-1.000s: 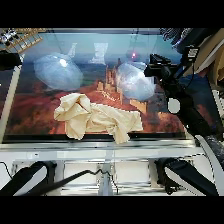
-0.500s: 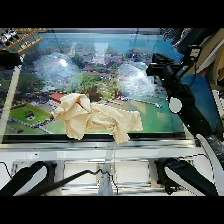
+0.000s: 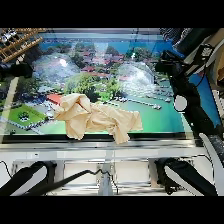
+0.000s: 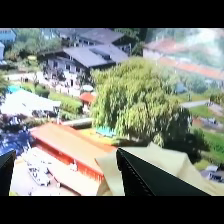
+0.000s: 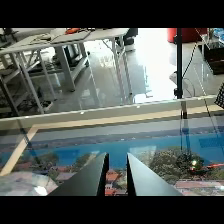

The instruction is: Fold the clothes and pants, and hang the long-sleeved shirts on hangers.

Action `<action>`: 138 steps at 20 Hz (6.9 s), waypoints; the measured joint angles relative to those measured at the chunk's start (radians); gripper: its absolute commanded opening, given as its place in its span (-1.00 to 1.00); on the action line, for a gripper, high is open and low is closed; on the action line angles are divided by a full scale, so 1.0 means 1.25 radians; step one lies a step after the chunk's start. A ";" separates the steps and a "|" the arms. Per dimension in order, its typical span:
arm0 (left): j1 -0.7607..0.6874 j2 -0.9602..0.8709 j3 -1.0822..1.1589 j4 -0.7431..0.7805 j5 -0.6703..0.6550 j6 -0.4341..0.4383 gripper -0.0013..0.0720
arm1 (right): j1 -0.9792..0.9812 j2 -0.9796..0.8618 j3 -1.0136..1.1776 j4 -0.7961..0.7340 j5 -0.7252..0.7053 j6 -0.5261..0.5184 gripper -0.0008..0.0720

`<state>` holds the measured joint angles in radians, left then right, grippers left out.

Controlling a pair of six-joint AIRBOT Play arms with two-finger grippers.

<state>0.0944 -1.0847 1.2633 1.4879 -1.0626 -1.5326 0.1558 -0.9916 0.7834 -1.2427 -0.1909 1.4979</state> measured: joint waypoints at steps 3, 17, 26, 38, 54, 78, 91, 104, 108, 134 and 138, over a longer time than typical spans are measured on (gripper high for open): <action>0.000 -0.020 -0.043 -0.027 -0.050 0.055 0.93 | 0.016 0.005 0.000 0.058 0.034 0.126 -0.52; 0.000 -0.031 -0.163 -0.056 -0.135 0.287 0.93 | 0.081 0.006 0.000 0.087 0.396 0.303 0.14; 0.000 -0.016 -0.379 -0.279 -0.019 0.583 0.94 | 0.183 0.005 -0.092 0.157 0.957 -0.083 0.59; 0.000 -0.052 -0.413 -0.311 0.108 0.643 -0.42 | 0.179 -0.117 -0.147 0.234 1.086 -0.219 0.39; 0.080 0.023 -0.110 -0.416 -0.026 0.620 -0.94 | 0.111 -0.043 0.186 0.051 1.293 -0.192 -0.93; 0.277 -0.373 0.481 -0.906 -0.073 0.540 -0.94 | -0.005 -0.385 0.996 -0.290 1.039 -0.095 -0.92; 0.299 -0.587 0.471 -0.383 -0.101 0.242 0.13 | -0.215 -0.753 0.947 -0.090 1.062 -0.013 0.39; 0.356 -0.042 -0.487 -0.338 -0.094 0.176 0.79 | -0.375 -0.634 0.462 0.313 1.354 -0.294 0.40; 0.331 -0.023 -0.558 -0.396 -0.015 0.201 0.58 | -0.351 -0.662 0.445 0.320 1.339 -0.331 0.39; 0.612 0.146 0.003 -1.622 -0.285 0.467 -0.95 | -0.267 -0.068 0.842 0.375 1.398 -0.277 -0.92; 0.676 0.154 0.190 -1.958 -0.266 0.470 -0.95 | -0.267 0.111 0.980 0.330 1.236 -0.271 -0.92</action>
<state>0.9398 -0.8925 1.5013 -0.9600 -1.3945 -0.9455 -0.1783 -0.8532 2.0083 -0.8299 1.3544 1.1595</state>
